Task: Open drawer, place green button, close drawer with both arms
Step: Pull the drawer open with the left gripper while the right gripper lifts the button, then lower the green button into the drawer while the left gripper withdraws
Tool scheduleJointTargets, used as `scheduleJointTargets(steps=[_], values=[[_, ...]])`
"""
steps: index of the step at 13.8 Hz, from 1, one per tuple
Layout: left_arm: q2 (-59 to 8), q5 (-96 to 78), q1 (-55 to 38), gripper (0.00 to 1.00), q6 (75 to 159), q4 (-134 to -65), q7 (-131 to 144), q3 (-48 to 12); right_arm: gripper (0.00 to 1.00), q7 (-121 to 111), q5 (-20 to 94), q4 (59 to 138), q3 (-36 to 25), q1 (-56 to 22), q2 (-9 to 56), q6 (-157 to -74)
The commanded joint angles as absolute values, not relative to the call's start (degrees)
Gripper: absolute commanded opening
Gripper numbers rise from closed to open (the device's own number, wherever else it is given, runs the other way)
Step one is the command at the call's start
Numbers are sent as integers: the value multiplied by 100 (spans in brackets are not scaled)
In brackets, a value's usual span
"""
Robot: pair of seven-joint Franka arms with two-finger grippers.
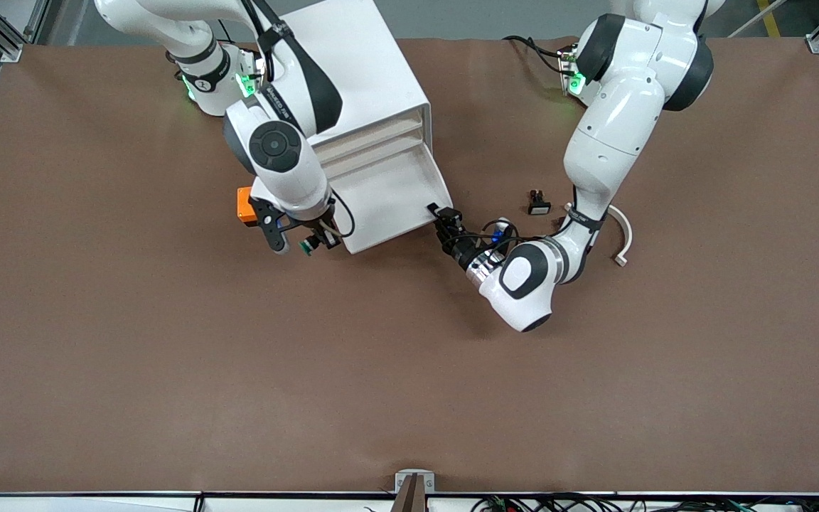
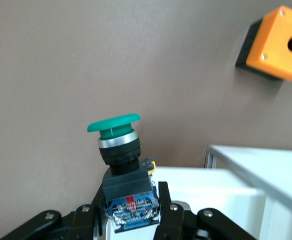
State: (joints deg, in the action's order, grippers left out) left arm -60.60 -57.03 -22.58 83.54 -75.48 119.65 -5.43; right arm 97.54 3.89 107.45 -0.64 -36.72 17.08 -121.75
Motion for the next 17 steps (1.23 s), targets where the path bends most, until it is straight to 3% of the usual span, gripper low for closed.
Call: scheduleJointTargets(steps=[1,4,5,6,7,17], values=[[-6117,-5687,-2268,24,8631,-7550,11742,-378,0,10342,492,10635,-88,-4050,1731,-12102],[-6117,-5678,-2268,30,8631,-7550,11733,-378,0,10905,483,10635,-88,-4463,1758,-12181],[-6100,-5678,-2250,46,8631,-7550,11733,-378,0,11116,483,10643,-97,-4604,1784,-12295],[-6065,-5678,-2180,68,8631,-7550,11716,-378,0,11292,483,10644,-97,-4719,1828,-12392],[-6038,-5695,-2154,100,8631,-7541,11594,-395,0,11459,475,10635,-97,-4842,1889,-12453],[-5388,-5538,-1837,100,8324,-7339,8845,-396,0,11953,422,10424,-97,-5291,2601,-12885]])
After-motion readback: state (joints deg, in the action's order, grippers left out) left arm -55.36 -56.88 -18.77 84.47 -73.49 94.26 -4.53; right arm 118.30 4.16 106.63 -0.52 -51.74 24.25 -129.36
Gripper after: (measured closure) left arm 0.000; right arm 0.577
